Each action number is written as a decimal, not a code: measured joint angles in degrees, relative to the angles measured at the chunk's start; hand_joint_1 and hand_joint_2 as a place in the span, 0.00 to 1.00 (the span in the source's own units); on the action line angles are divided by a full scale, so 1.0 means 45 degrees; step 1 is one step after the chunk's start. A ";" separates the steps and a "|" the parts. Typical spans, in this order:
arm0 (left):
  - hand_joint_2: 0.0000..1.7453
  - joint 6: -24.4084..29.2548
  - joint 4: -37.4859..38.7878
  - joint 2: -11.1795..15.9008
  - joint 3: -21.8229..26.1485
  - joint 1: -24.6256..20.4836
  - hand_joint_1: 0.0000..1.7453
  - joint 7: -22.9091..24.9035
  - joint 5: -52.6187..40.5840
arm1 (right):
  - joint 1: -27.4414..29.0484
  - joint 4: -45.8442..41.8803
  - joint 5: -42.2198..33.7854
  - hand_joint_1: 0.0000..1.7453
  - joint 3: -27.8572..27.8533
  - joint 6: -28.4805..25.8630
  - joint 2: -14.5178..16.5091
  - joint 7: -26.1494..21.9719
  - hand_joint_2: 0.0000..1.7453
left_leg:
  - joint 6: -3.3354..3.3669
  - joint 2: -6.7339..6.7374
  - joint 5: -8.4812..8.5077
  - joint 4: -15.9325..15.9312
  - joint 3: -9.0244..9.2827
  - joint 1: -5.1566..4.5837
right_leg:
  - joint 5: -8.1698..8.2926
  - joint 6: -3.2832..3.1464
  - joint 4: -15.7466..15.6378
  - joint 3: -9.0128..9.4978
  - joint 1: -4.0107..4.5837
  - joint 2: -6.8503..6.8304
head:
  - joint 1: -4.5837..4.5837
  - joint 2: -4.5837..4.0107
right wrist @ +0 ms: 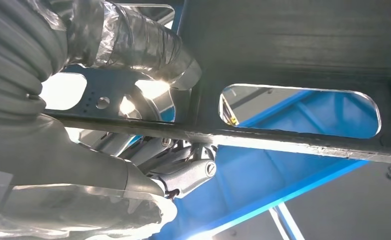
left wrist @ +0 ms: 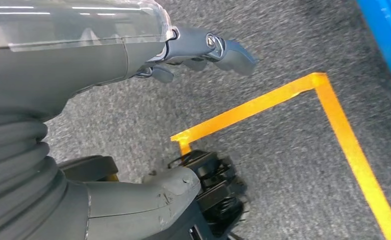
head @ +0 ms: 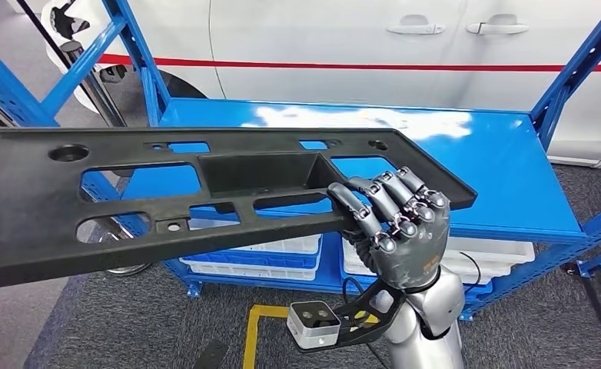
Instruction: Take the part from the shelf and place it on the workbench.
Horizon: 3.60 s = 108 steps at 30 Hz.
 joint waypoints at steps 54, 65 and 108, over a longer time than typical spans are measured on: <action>1.00 -0.0391 -0.0005 0.0125 -0.0250 -0.0241 0.00 0.0160 0.0036 | -0.0446 0.0594 0.0477 1.00 -0.0561 0.0000 0.0175 0.0002 1.00 | 0.0276 0.0109 0.1419 -0.2611 0.0432 -0.0162 | -0.0653 0.0050 0.0014 0.0850 0.0045 0.0039 | -0.0006 0.0000; 1.00 -0.0475 -0.0005 0.0131 -0.0320 -0.0249 0.00 0.0157 0.0147 | -0.0458 0.0634 0.0701 1.00 -0.0551 0.0000 0.0219 0.0000 1.00 | 0.0319 0.0084 0.0528 -0.2990 0.2022 -0.0163 | 0.0285 0.0091 0.0089 -0.0236 0.0062 -0.0005 | -0.0009 0.0000; 1.00 -0.0390 -0.0005 0.0000 -0.0343 -0.0284 0.00 0.0236 0.0259 | -0.0521 0.0638 0.0665 1.00 -0.0475 0.0000 0.0236 0.0004 1.00 | 0.0645 0.0222 0.1698 -0.3150 0.0814 -0.0078 | -0.1068 0.0623 0.2006 -0.0083 -0.0171 0.0057 | 0.0016 0.0000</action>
